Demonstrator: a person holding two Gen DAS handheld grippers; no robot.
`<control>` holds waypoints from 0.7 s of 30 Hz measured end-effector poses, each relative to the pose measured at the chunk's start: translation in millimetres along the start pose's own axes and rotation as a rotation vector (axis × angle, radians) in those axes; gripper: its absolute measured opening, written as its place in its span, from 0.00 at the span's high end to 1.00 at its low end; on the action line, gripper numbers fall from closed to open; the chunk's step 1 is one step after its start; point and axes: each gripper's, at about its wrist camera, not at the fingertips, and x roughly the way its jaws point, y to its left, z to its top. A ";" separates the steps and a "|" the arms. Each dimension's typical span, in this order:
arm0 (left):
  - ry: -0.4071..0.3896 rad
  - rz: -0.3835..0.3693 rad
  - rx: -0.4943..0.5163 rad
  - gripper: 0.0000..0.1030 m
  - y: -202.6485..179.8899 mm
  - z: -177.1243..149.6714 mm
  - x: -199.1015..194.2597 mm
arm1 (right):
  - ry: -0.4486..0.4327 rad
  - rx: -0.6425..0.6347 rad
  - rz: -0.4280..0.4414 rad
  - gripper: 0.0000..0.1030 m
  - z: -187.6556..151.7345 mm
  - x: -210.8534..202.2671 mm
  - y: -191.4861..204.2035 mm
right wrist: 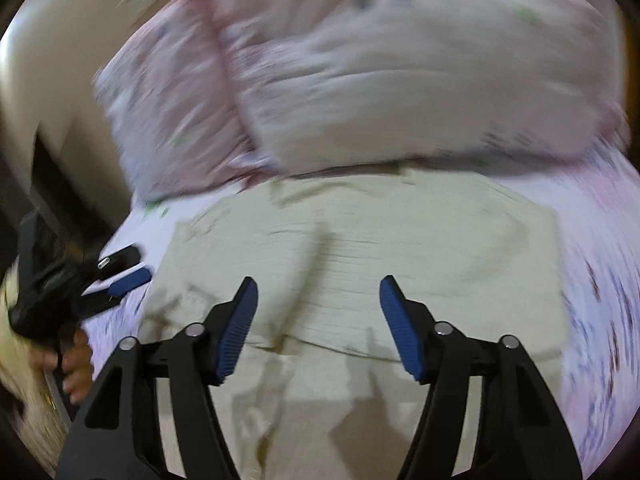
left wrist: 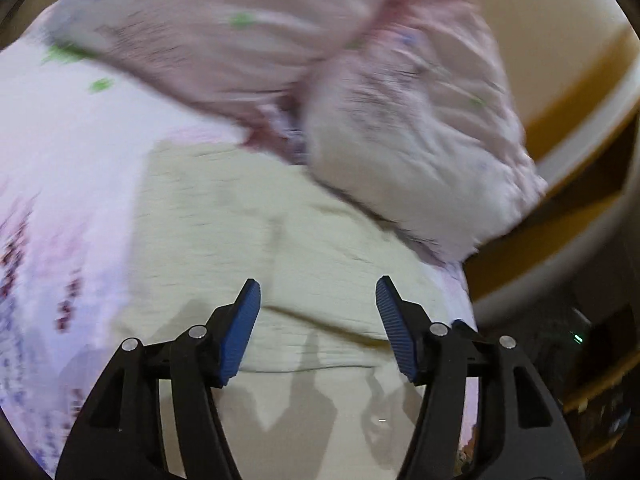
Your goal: Fold small clothes
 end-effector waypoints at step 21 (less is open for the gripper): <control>0.039 0.091 -0.063 0.49 39.6 -8.6 15.4 | -0.074 0.044 -0.025 0.95 7.8 26.8 20.7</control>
